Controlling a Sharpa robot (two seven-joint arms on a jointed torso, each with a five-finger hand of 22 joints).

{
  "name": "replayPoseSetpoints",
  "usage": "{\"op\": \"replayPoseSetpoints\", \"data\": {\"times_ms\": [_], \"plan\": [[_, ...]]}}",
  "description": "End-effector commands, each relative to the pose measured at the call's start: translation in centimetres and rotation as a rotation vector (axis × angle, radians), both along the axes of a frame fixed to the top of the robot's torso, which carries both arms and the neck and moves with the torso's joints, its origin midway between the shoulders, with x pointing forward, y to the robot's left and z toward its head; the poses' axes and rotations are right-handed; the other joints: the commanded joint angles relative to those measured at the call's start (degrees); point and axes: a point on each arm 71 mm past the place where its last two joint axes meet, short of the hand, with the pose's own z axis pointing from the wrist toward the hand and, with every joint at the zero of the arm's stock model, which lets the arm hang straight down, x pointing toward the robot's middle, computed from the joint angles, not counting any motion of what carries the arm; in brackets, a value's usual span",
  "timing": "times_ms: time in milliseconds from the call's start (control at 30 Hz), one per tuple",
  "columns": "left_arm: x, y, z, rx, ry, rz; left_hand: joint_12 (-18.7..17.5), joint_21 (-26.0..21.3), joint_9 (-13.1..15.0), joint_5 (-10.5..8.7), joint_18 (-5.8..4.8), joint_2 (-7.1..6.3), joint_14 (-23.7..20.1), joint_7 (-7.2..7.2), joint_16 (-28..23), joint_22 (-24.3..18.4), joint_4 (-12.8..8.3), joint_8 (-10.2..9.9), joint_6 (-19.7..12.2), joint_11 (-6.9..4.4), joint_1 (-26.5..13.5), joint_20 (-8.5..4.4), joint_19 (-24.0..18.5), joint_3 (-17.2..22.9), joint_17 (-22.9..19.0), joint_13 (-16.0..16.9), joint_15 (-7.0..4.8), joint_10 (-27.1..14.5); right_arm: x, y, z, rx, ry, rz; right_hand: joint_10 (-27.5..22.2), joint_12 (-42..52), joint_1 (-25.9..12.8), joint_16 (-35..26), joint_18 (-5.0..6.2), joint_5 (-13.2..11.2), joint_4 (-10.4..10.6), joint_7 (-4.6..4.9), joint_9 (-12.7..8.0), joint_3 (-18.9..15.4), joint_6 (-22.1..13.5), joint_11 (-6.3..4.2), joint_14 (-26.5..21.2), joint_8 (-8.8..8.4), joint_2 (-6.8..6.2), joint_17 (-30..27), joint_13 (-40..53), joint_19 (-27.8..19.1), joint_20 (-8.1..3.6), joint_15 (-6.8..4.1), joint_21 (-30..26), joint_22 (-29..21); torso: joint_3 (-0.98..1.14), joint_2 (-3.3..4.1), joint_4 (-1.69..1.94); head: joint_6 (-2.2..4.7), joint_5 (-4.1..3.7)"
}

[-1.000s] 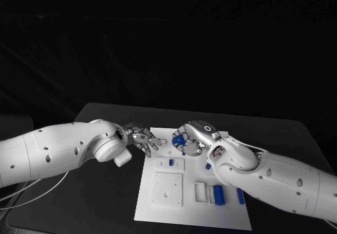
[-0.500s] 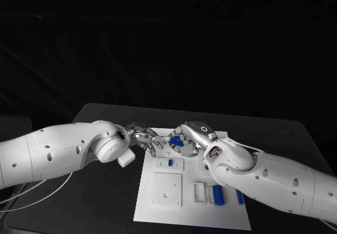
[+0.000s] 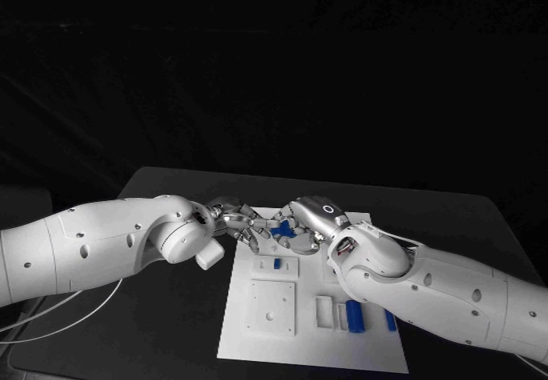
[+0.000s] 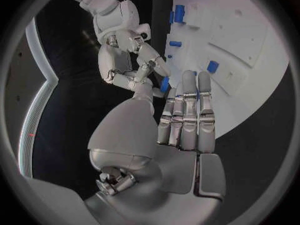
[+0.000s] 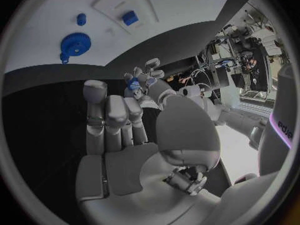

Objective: Assemble the parts on the task board

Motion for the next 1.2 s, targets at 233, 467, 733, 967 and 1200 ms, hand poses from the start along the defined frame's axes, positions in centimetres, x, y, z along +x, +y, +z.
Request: {"op": "replayPoseSetpoints", "data": {"times_ms": [233, 467, 733, 967, 1200], "plan": [[-0.04, -0.35, 0.13, -0.024, 0.002, -0.011, -0.4, 0.3, 0.0, 1.27, 0.33, 2.79, -0.1, -0.49, 0.6, 0.5, -1.3, 0.2, 1.3, -0.30, 1.7, -0.02, 0.0, -0.6, 0.0, 0.0, 0.03, 1.5, -0.11, 0.26, 0.00, -0.003, -0.001, 0.013, 0.0, -0.3, 0.3, -0.1, -0.50, -0.4, 0.3, -0.11, 0.1, -0.1, 0.5, -0.18, 0.0, 0.28, -0.35, -0.1, 0.1, 2.7, -0.54, -0.44, 0.1, 3.8, 0.00, 0.01, -0.06, -0.01, -0.07], [-0.11, -0.43, 0.13, -0.026, 0.004, -0.019, -0.9, 0.5, 0.0, 1.99, 0.15, 4.62, -0.1, -1.28, 1.0, 1.2, -1.9, 0.2, 3.1, -0.86, 4.5, -0.33, -0.1, 0.0, 0.3, -0.1, -0.29, 3.5, -0.07, 0.25, -0.05, -0.008, 0.002, 0.012, 0.0, -0.3, 0.3, -0.1, -0.50, -0.4, 0.3, -0.11, 0.1, -0.1, 0.5, -0.18, 0.0, 0.28, -0.35, -0.1, 0.1, 2.7, -0.54, -0.44, 0.1, 3.8, 0.00, 0.01, -0.02, -0.07, -0.14], [-0.14, -0.45, 0.10, -0.039, 0.017, -0.024, -1.4, 0.6, 0.2, 2.42, -0.08, 5.60, -0.1, -2.19, 1.5, 2.1, -1.5, 0.3, 5.4, -1.49, 5.7, -0.63, -0.2, 0.1, 0.6, -0.1, -0.61, 5.9, -0.08, 0.30, -0.12, -0.017, 0.009, 0.015, 0.0, -0.3, 0.4, -0.2, -0.52, -0.9, 0.3, -0.08, 0.1, -0.2, 0.4, -0.16, 0.0, 0.28, -0.27, -0.2, 0.1, 2.6, -0.54, -0.44, 0.1, 3.8, 0.00, 0.02, 0.01, -0.09, -0.23], [-0.19, -0.51, 0.05, -0.040, 0.026, -0.034, -2.2, 0.7, 0.2, 6.19, -0.22, 5.68, -0.2, -2.55, 1.6, 2.9, -1.9, 0.2, 6.4, -1.79, 6.7, -0.87, -0.3, 0.4, 0.7, -0.1, -0.78, 7.1, -0.06, 0.30, -0.16, -0.020, 0.012, 0.015, 0.0, -0.4, 0.5, -0.2, -0.51, -1.0, 0.3, -0.08, 0.1, -0.2, 0.4, -0.16, 0.0, 0.27, -0.21, -0.2, 0.1, 2.6, -0.54, -0.44, 0.0, 3.8, 0.01, 0.01, 0.01, -0.10, -0.25], [-0.25, -0.58, -0.02, -0.038, 0.038, -0.044, -2.8, 0.9, 0.3, 8.84, -0.27, 5.33, -0.4, -2.83, 1.8, 4.6, -4.0, 0.2, 7.5, -2.12, 7.9, -1.11, -0.8, 2.3, 0.9, -0.1, -1.01, 8.3, -0.04, 0.34, -0.17, -0.021, 0.012, 0.015, 0.0, -0.4, 0.5, -0.2, -0.51, -1.0, 0.3, -0.08, 0.1, -0.2, 0.4, -0.16, 0.0, 0.27, -0.21, -0.2, 0.1, 2.6, -0.54, -0.44, 0.0, 3.8, 0.02, 0.01, 0.00, -0.20, -0.30]]}}
